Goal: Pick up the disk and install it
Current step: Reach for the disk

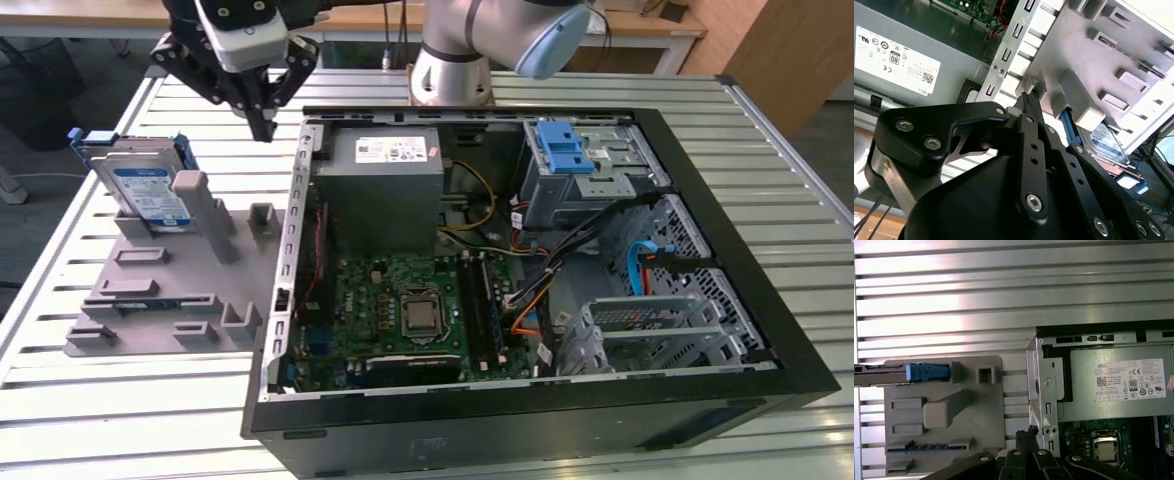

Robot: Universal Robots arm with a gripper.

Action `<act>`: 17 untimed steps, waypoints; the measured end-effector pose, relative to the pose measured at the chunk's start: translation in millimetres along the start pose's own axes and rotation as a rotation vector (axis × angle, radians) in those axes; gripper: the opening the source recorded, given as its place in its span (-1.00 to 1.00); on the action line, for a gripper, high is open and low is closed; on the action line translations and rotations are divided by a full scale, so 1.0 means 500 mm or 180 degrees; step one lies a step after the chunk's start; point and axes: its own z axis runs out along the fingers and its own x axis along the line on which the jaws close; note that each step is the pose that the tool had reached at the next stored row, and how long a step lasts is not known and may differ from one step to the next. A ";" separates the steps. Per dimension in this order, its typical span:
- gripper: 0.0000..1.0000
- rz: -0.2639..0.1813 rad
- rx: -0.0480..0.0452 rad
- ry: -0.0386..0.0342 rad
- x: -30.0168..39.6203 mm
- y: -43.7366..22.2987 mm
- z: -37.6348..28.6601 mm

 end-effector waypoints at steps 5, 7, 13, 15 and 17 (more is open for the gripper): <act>-0.79 0.0000 0.0000 0.0000 0.004 0.000 0.000; -0.79 0.0000 0.0000 0.0000 0.005 0.000 0.001; -0.79 0.0000 0.0000 0.0001 0.009 -0.001 0.001; -0.79 0.0000 0.0000 0.0001 0.010 -0.001 0.001; -0.79 0.0000 0.0000 0.0001 0.012 -0.001 0.002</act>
